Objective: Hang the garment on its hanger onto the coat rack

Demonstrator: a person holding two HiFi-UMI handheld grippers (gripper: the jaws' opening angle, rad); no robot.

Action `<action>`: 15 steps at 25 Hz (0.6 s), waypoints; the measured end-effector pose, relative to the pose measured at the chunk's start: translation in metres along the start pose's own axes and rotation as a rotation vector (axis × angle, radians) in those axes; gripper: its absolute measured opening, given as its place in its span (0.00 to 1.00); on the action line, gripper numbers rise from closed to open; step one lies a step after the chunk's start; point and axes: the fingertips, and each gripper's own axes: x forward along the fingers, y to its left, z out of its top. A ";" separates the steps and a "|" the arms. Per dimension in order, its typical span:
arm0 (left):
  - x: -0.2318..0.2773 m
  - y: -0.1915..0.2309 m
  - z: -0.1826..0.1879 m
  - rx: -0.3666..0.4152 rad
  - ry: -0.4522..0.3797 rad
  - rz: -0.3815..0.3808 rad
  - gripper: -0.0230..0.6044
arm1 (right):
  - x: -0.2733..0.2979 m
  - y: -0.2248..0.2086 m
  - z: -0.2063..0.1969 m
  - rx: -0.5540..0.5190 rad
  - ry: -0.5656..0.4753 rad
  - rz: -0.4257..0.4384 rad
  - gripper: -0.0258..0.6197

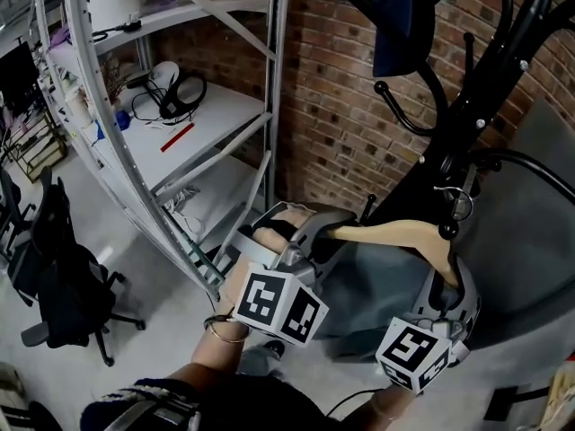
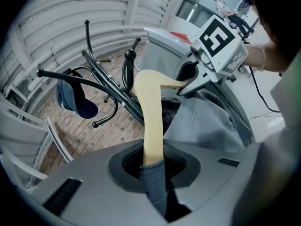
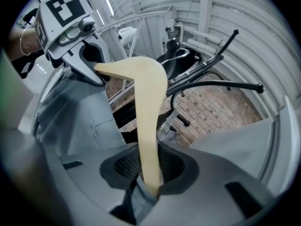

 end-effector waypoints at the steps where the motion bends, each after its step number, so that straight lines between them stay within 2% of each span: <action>1: 0.005 -0.001 -0.004 -0.003 0.004 -0.006 0.12 | 0.005 0.002 -0.003 0.000 0.007 0.005 0.19; 15: 0.037 -0.020 -0.035 -0.042 0.052 -0.081 0.12 | 0.040 0.027 -0.025 -0.003 0.069 0.067 0.19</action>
